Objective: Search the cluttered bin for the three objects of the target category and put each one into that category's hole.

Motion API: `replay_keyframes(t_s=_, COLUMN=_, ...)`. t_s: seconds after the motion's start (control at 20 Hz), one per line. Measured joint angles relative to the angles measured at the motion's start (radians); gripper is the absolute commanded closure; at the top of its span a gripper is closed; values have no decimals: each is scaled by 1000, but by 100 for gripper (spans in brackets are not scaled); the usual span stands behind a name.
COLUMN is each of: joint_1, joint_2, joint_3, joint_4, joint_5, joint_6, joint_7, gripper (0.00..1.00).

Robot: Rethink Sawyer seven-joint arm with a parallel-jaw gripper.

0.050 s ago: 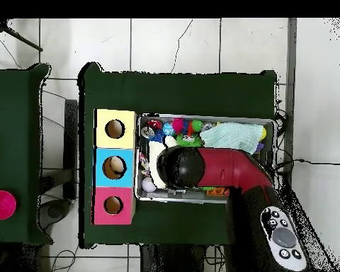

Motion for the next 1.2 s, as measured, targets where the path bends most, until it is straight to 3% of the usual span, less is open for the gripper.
replay_keyframes(t_s=0.85, joint_1=-99, joint_2=44, joint_3=25, joint_4=-113, joint_5=-9, joint_6=57, joint_7=0, gripper=100)
replay_keyframes(t_s=1.2, joint_1=-115, joint_2=48, joint_3=57, joint_4=-220, joint_5=-20, joint_6=207, joint_7=0, gripper=100)
